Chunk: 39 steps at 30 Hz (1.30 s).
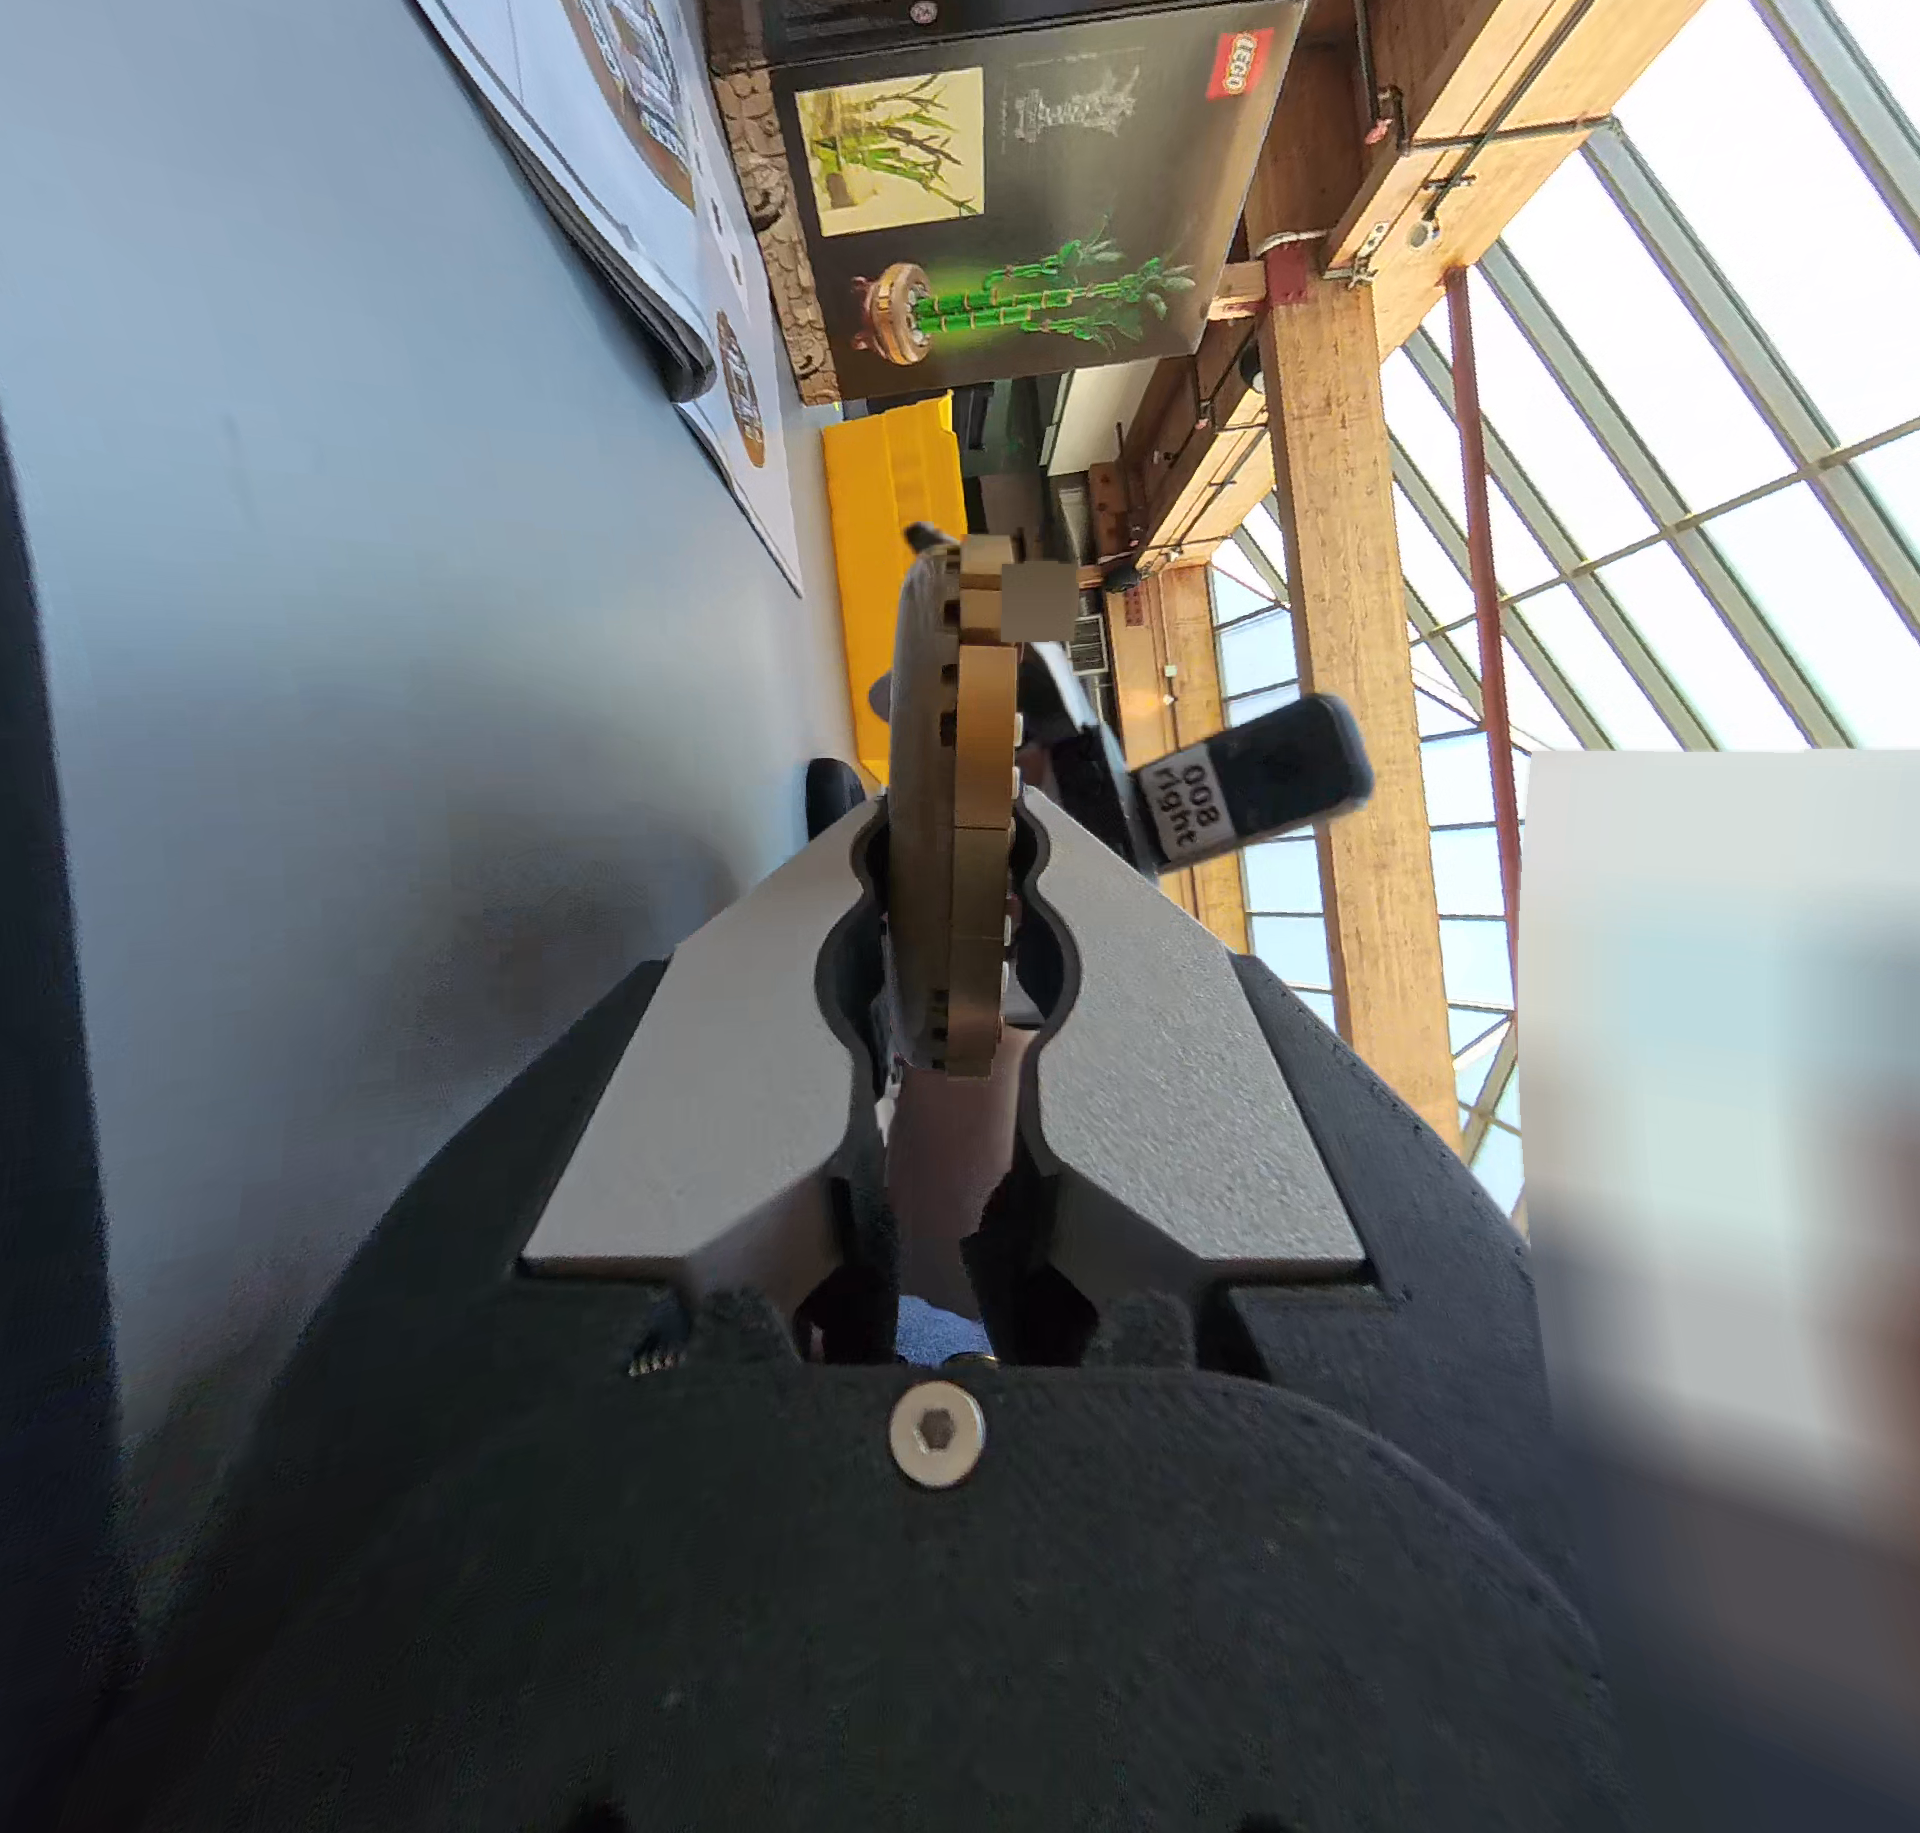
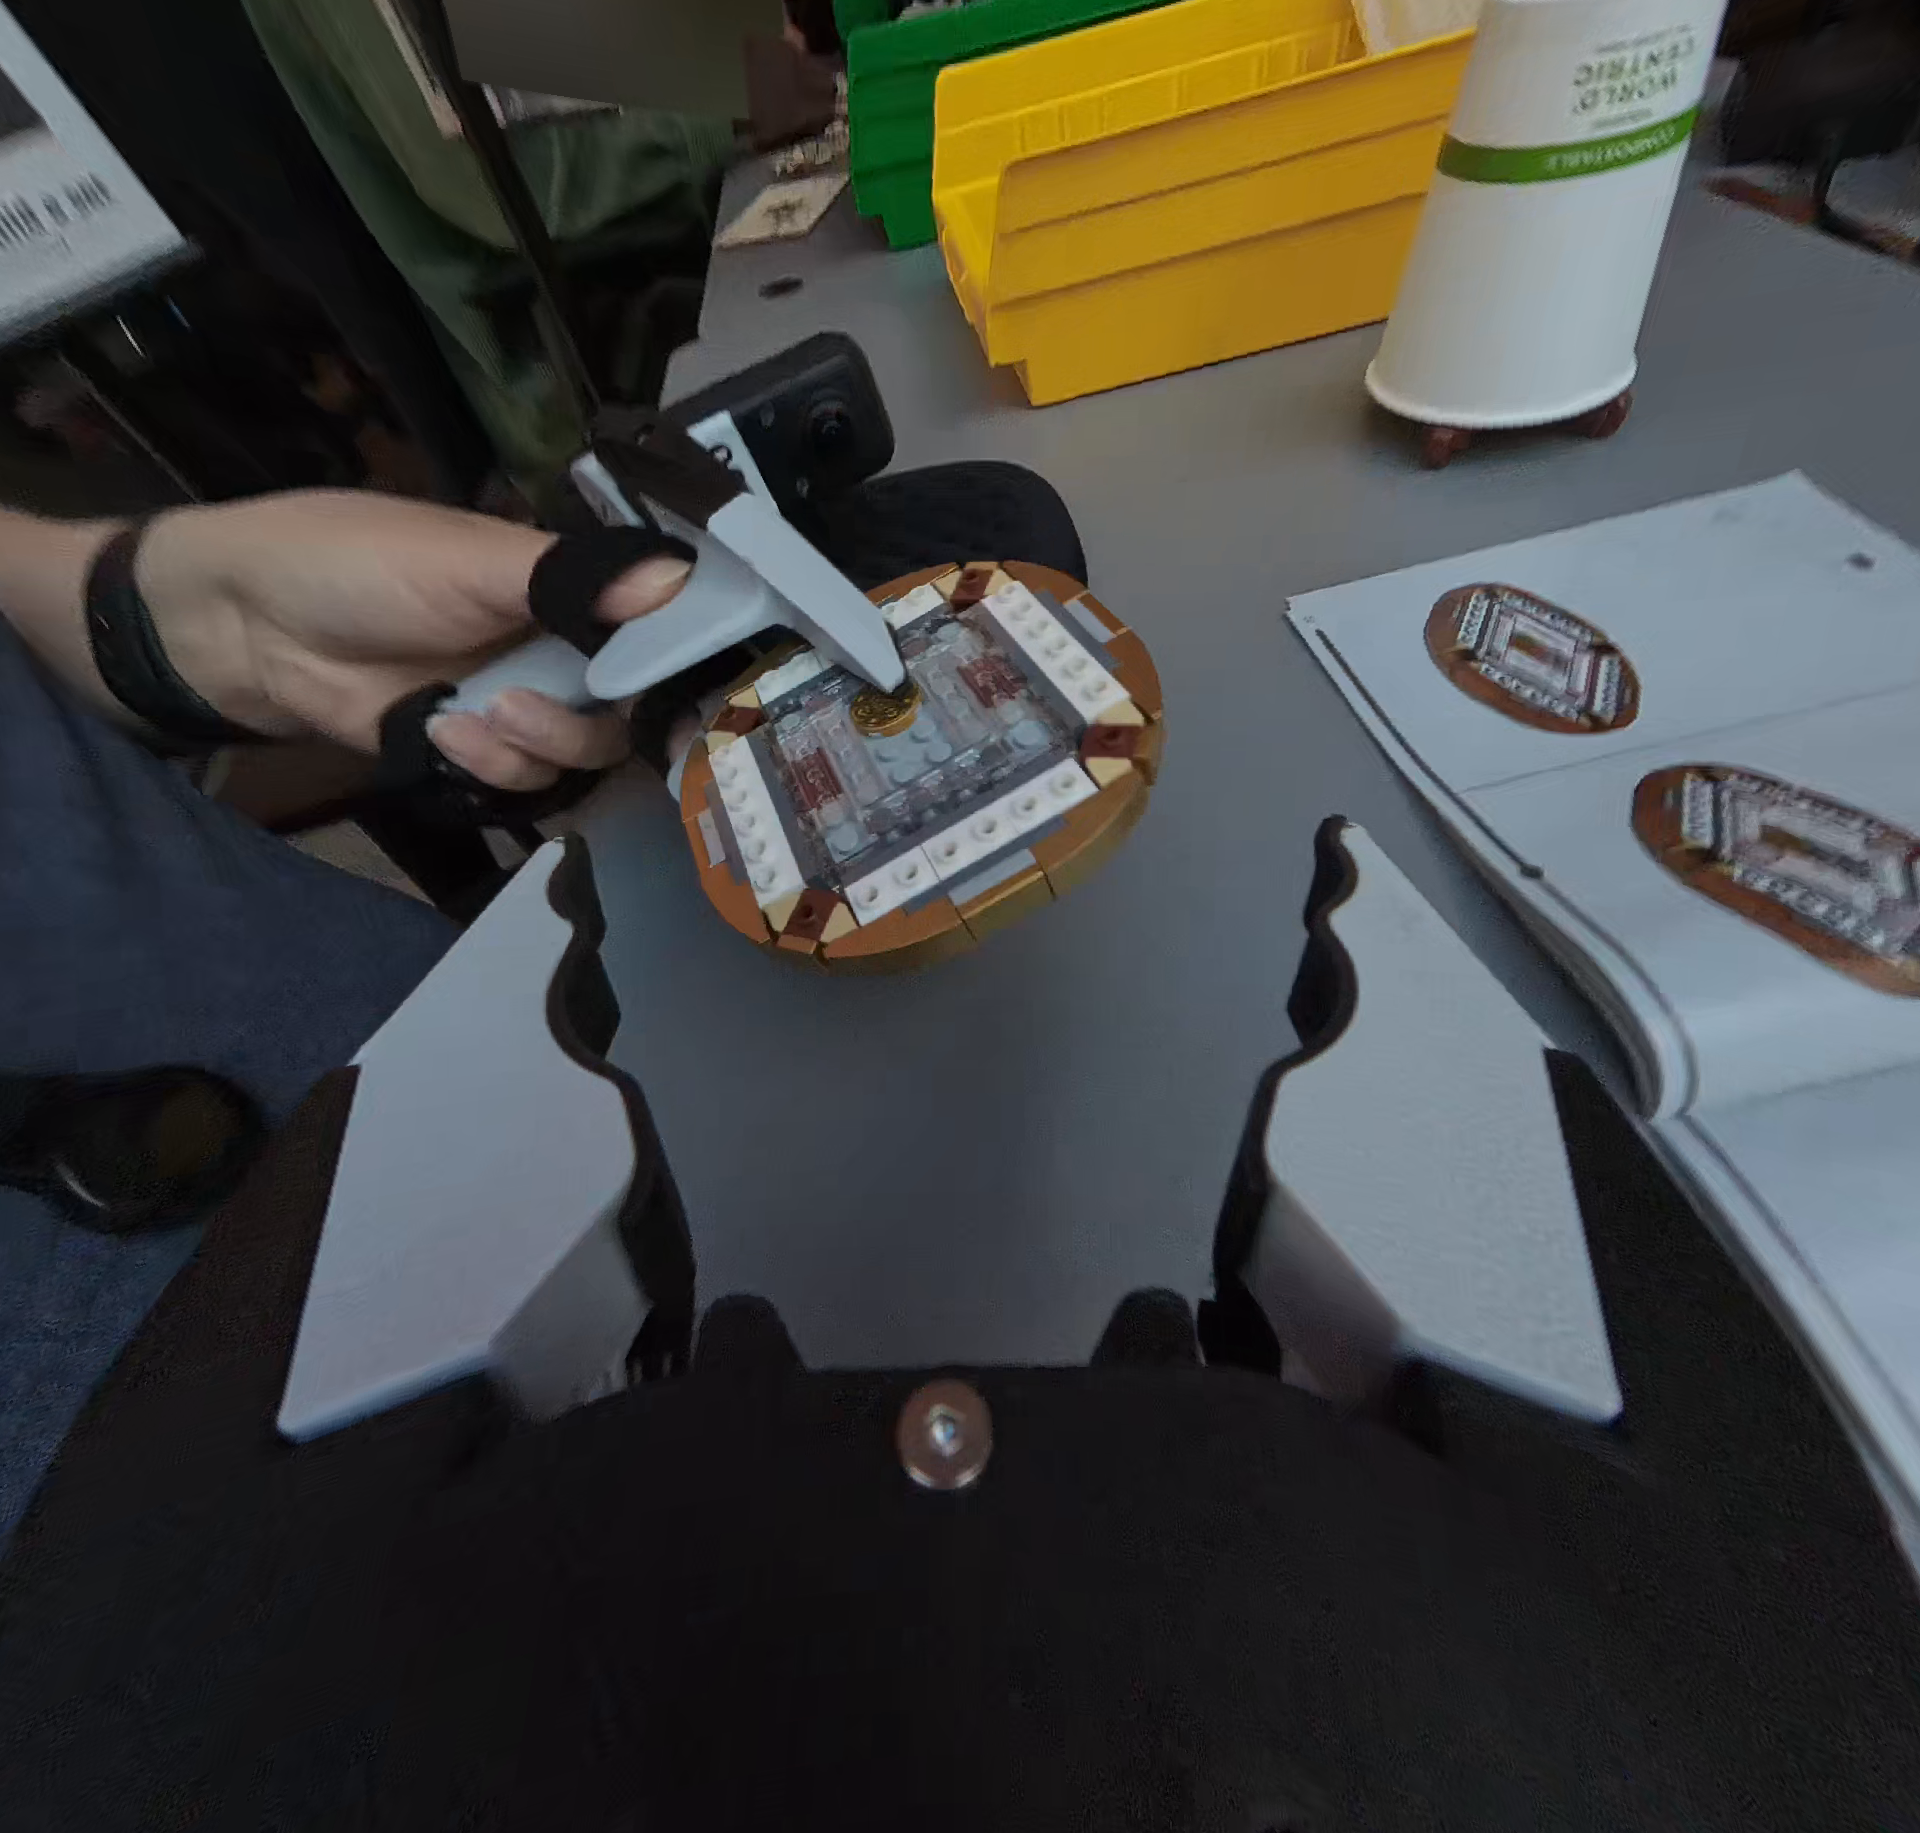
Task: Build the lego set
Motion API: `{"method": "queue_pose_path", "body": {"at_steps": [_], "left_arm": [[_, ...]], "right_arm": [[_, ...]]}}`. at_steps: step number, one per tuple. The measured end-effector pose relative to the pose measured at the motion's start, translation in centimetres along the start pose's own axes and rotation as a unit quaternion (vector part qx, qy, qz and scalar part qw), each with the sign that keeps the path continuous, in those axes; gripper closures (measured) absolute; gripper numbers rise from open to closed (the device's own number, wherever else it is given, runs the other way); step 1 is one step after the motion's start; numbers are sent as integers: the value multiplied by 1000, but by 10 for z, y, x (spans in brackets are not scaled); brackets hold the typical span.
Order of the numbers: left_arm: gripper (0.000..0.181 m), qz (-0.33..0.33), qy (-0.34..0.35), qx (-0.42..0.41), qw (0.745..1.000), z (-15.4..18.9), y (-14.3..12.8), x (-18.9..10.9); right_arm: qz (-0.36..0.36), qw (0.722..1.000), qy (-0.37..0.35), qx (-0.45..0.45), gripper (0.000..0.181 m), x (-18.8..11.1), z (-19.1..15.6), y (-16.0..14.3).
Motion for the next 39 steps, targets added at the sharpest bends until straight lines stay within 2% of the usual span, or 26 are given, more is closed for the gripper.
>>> {"method": "queue_pose_path", "body": {"at_steps": [3, 4, 6, 8, 22, 33, 39], "left_arm": [[163, -5, 19, 15, 1000, -4, 1, 5], [163, -8, 23, 19, 1000, -6, 1, 6], [163, -16, 32, 29, 999, -7, -1, 8], [162, -26, 52, 42, 997, -11, -3, 8], [161, -40, 107, 56, 992, -27, -4, 20], [158, -52, 101, 43, 993, -26, -10, 19], [150, -73, 94, 18, 993, -23, -14, 17]], "right_arm": [[-66, 987, -18, -145, 35, 15, -8, -7], [-86, 982, -23, -168, 37, 20, -7, -12], [-97, 976, -33, -190, 55, 25, -3, -17], [-90, 980, -17, -175, 70, 27, -2, -20], [-142, 986, 22, -80, 71, 23, 15, -43], [-146, 983, 71, -90, 71, 18, 17, -46], [-159, 979, 90, -91, 71, 13, 17, -49]]}}
Point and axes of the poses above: each gripper's, where its closed fingertips meet, x out along the fingers, y out of its top, z = x × y across the jaws, the point moved 5 cm from there along -x, back along the fingers, and after that the axes turned 6 degrees about z, right-handed, at the moved point
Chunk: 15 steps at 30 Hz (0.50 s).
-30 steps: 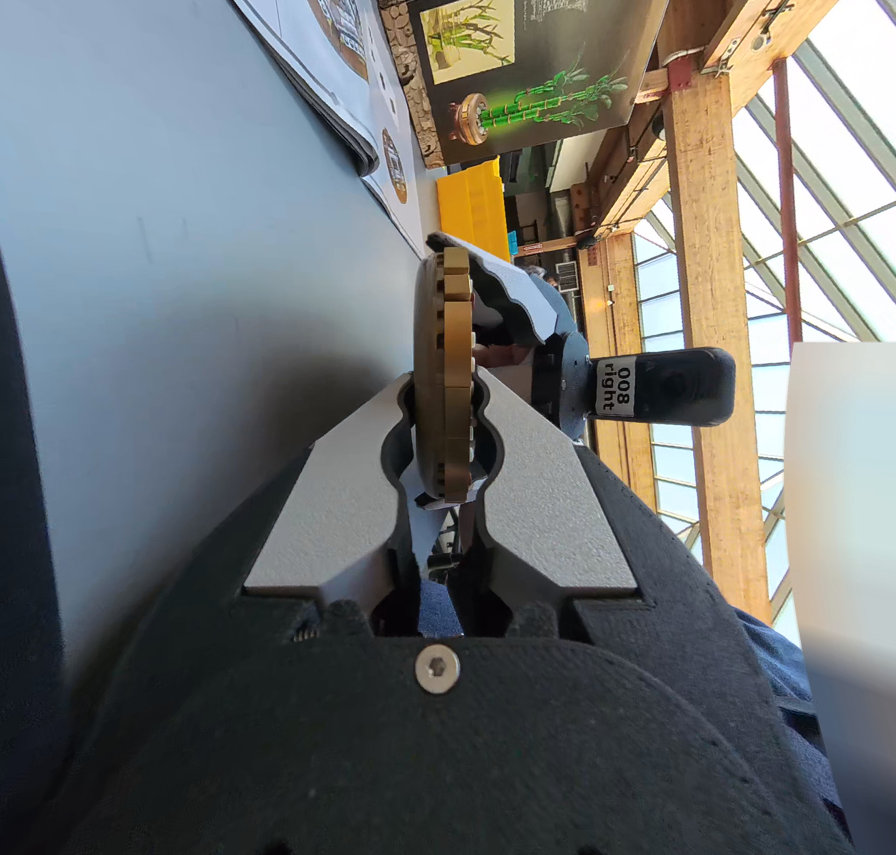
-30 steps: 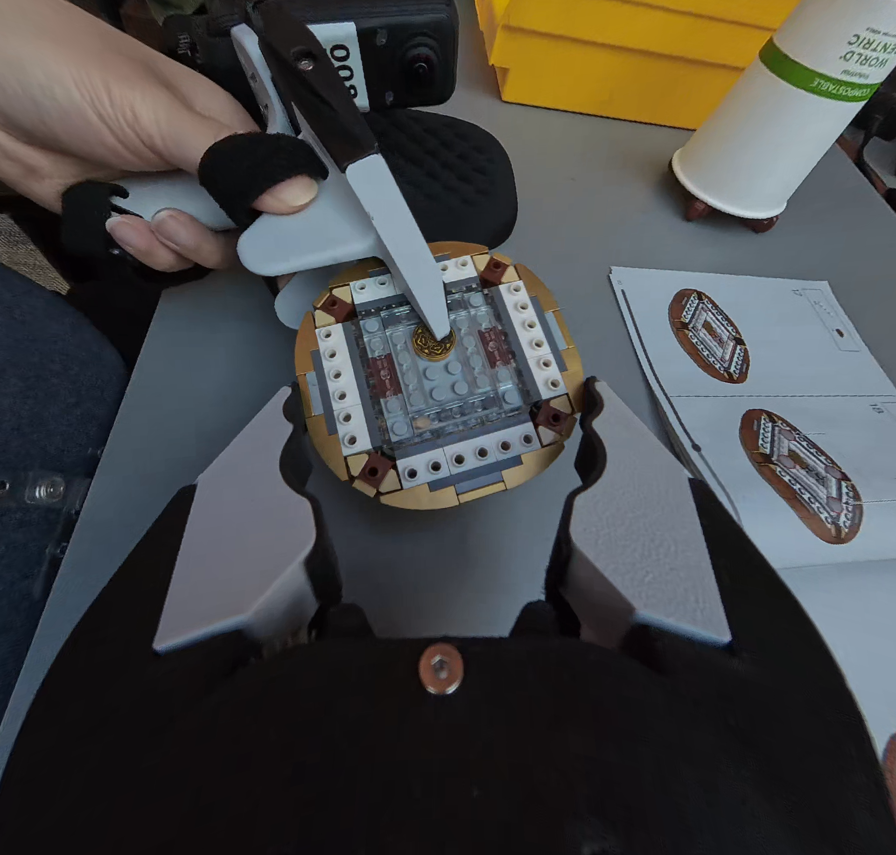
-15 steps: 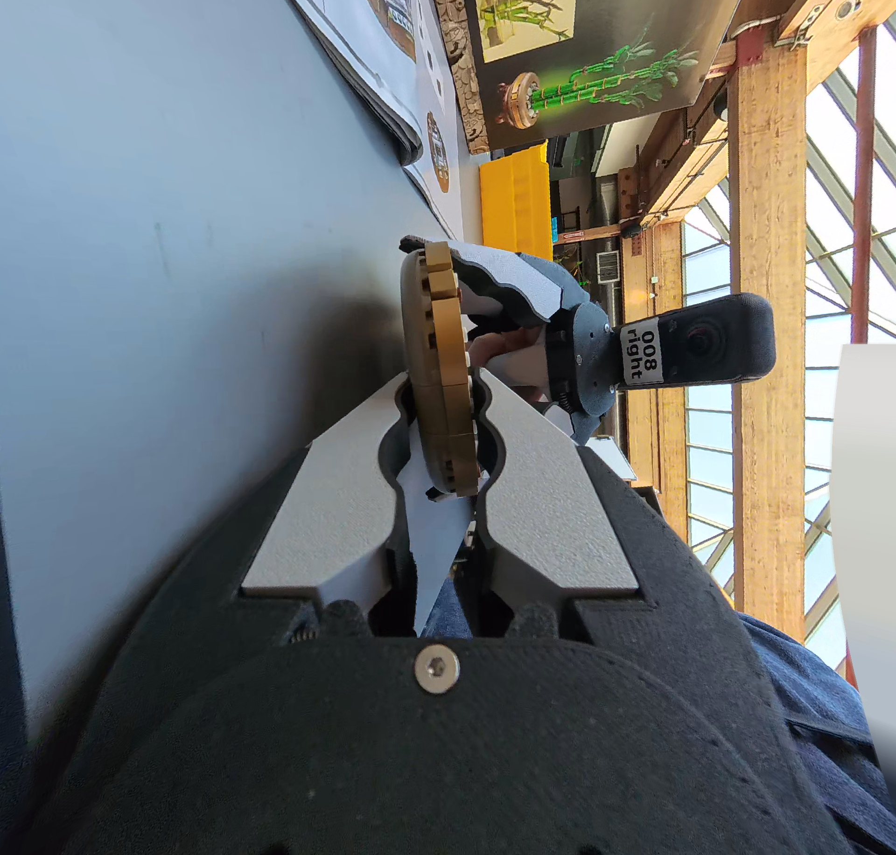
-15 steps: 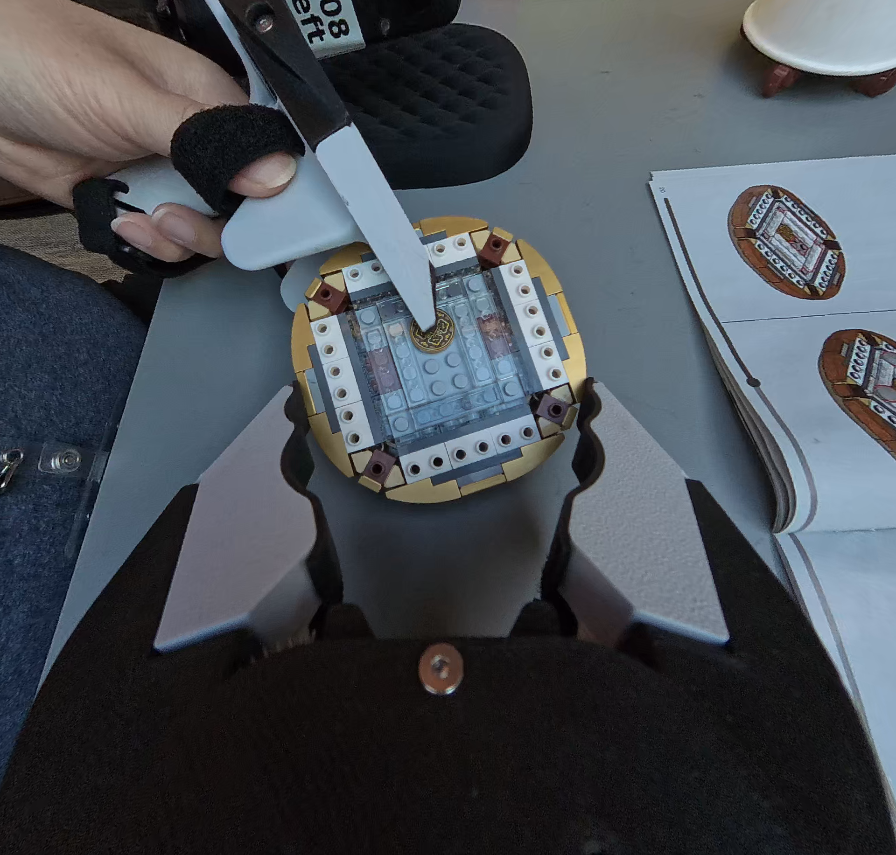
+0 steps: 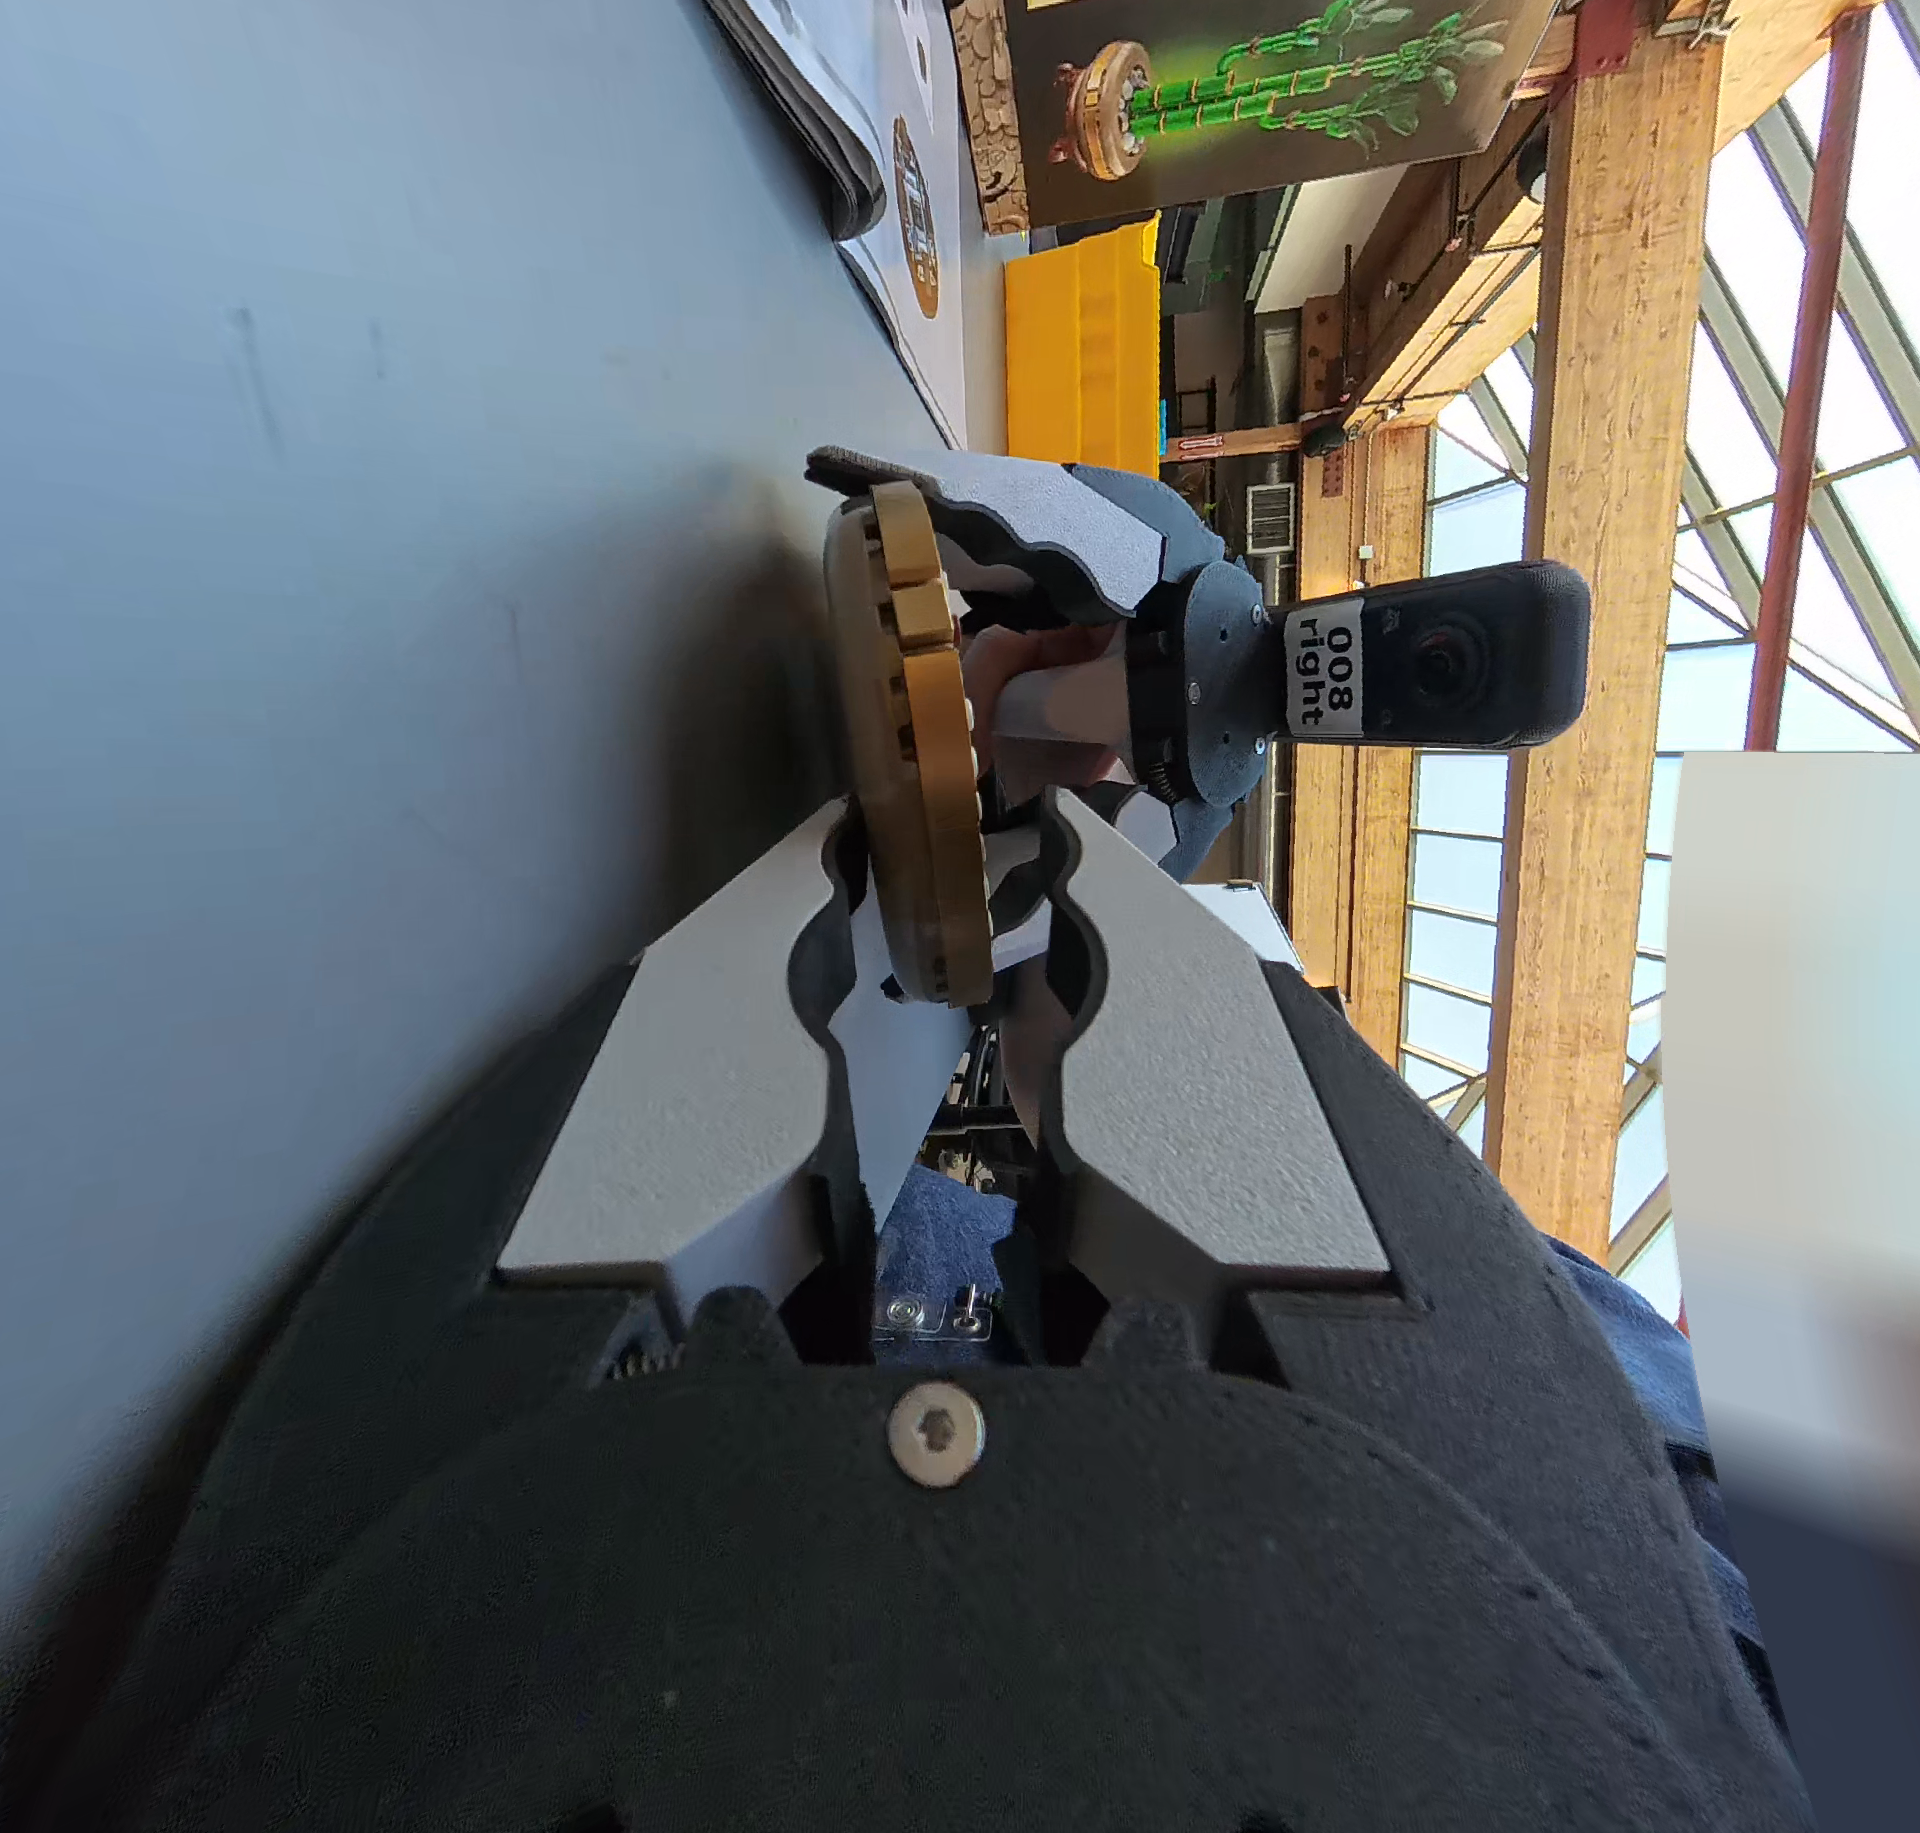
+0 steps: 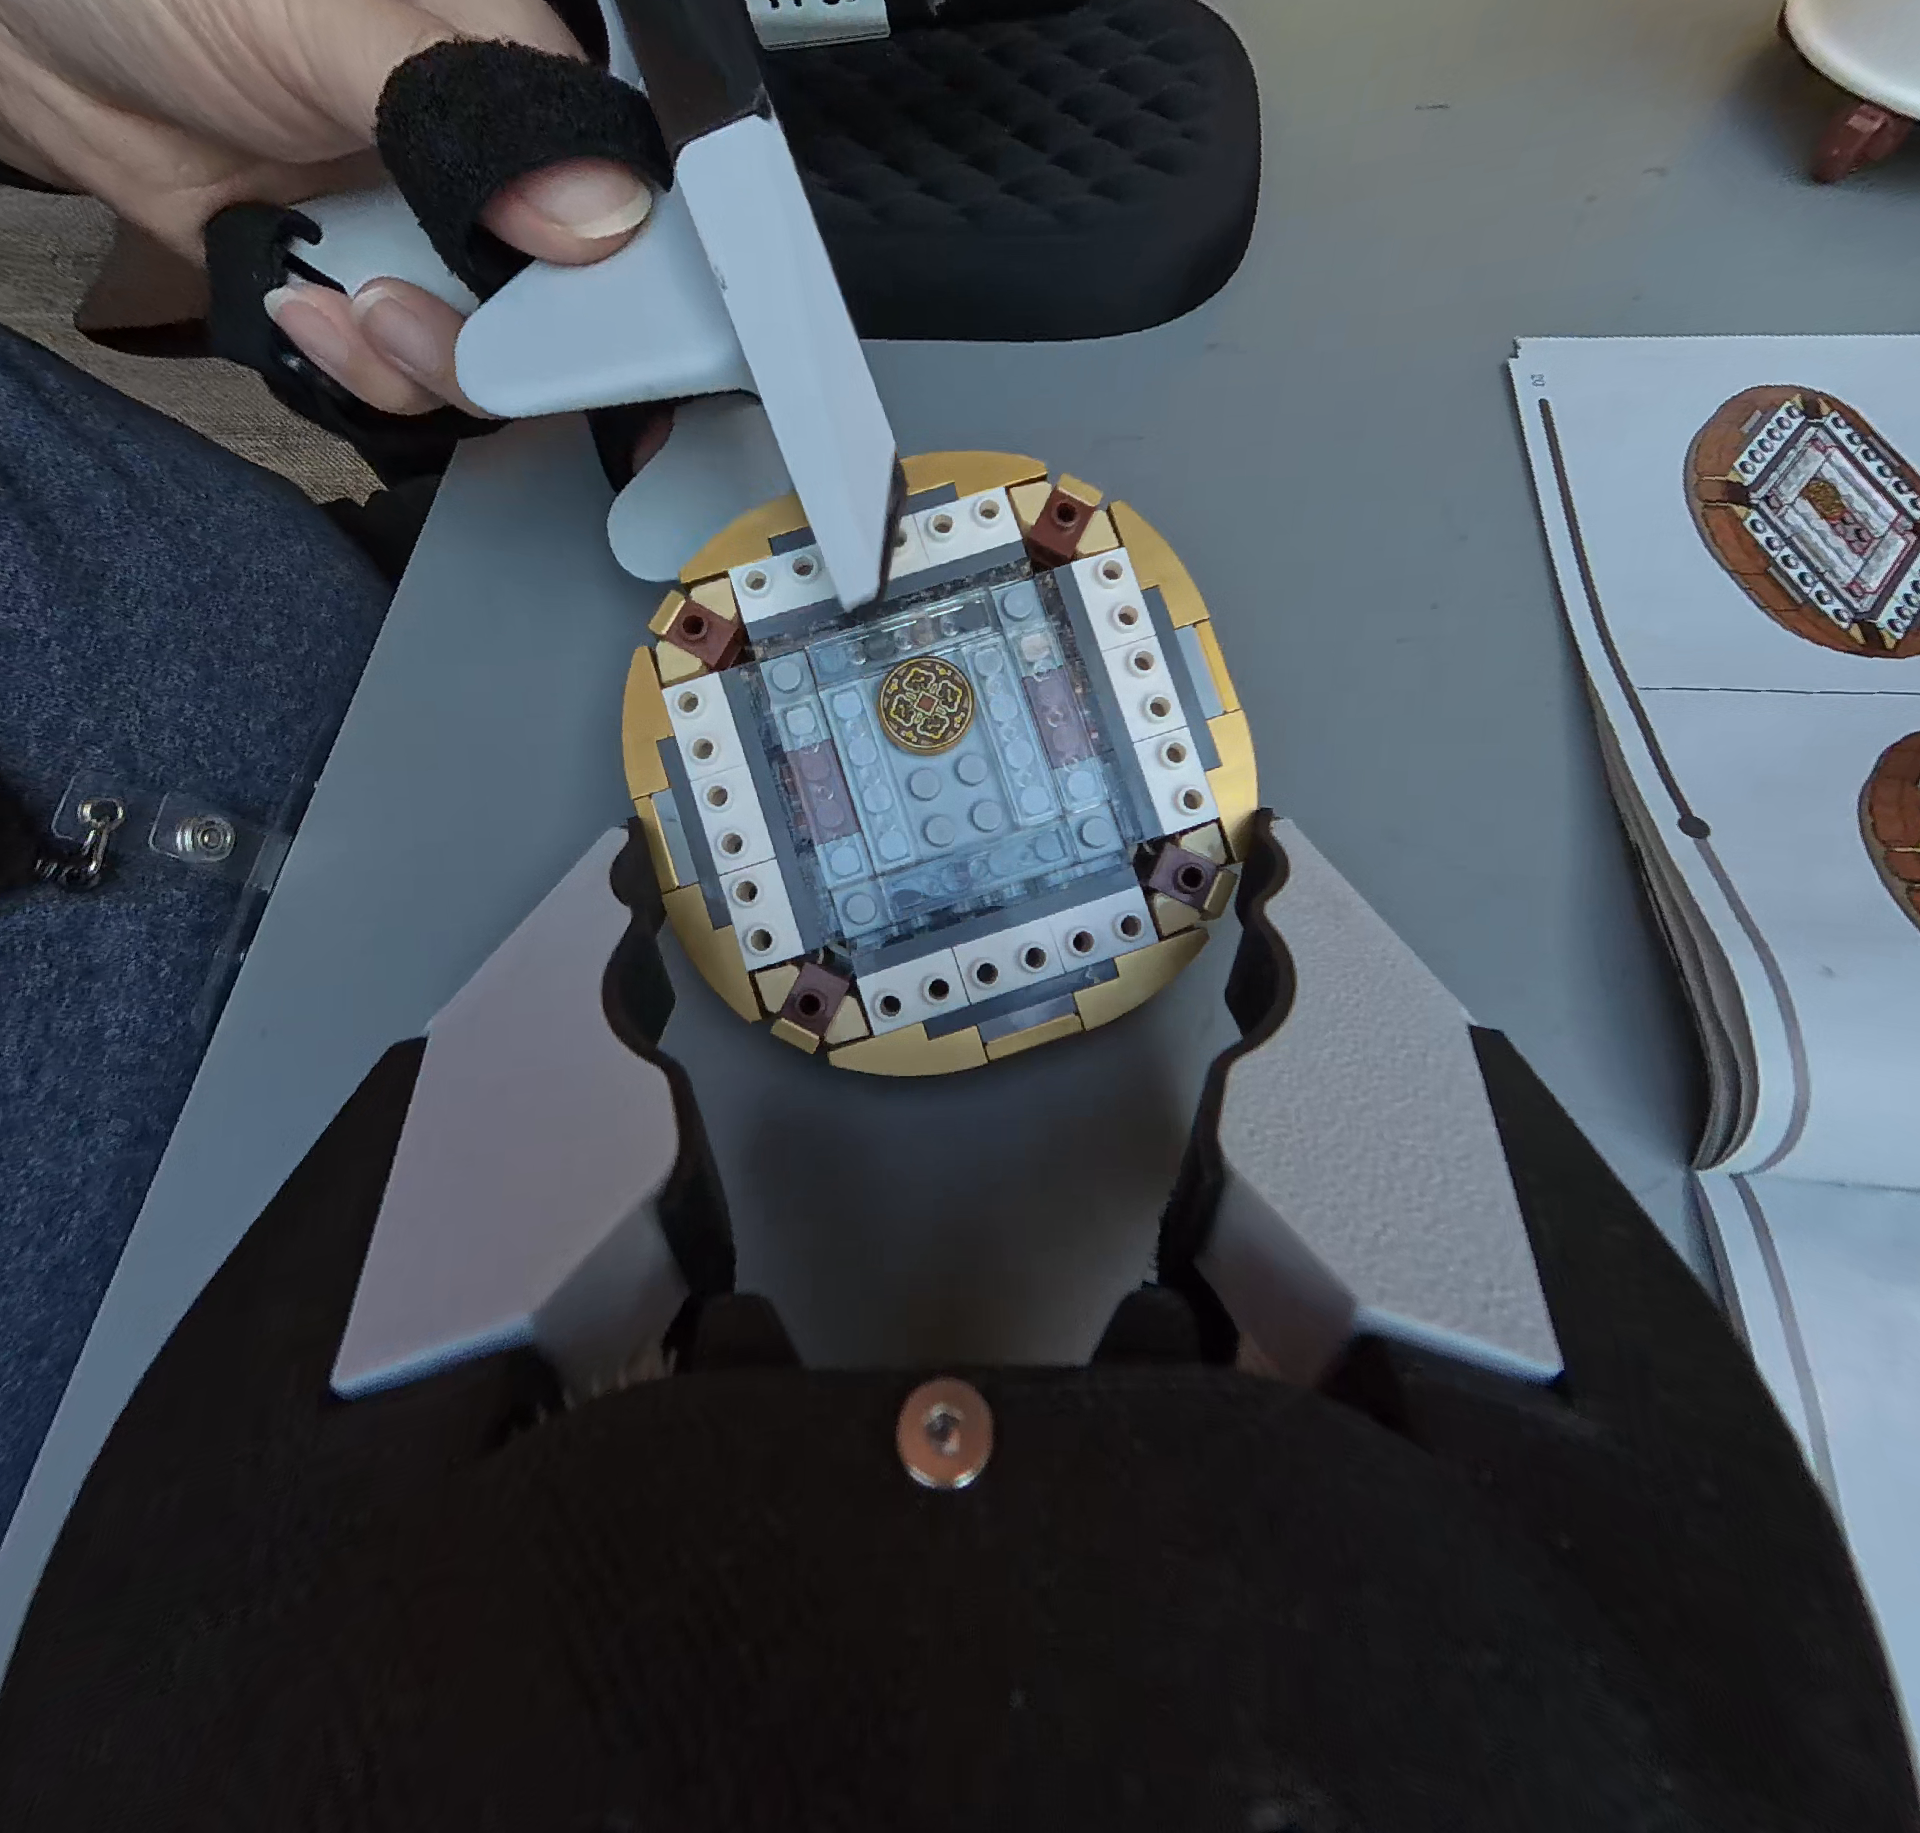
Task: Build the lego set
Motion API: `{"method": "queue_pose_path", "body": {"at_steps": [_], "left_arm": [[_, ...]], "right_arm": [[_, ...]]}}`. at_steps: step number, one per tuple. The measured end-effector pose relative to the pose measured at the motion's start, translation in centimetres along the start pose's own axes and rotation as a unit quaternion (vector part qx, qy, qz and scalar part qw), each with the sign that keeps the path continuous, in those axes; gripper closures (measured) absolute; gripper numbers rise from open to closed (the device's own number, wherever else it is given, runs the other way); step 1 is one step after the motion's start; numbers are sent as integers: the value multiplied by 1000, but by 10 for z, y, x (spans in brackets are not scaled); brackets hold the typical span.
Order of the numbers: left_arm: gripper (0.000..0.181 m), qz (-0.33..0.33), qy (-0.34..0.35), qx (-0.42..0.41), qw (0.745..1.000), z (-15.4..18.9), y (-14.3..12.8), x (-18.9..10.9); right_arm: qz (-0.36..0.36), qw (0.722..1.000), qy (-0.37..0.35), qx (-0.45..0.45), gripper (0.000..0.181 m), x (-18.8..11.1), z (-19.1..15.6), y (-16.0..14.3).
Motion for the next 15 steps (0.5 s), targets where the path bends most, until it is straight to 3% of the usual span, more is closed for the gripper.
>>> {"method": "queue_pose_path", "body": {"at_steps": [15], "left_arm": [[150, -3, 9, -16, 1000, 3, -12, -14]], "right_arm": [[-28, 999, 30, -7, 71, -9, 11, -11]]}}
Point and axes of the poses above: each gripper's, where its closed fingertips meet, x out along the fingers, y out of its top, z = x × y across the jaws, the point moved 5 cm from there along -x, back along the fingers, and after that the axes turned 6 degrees about z, right-handed, at the moved point
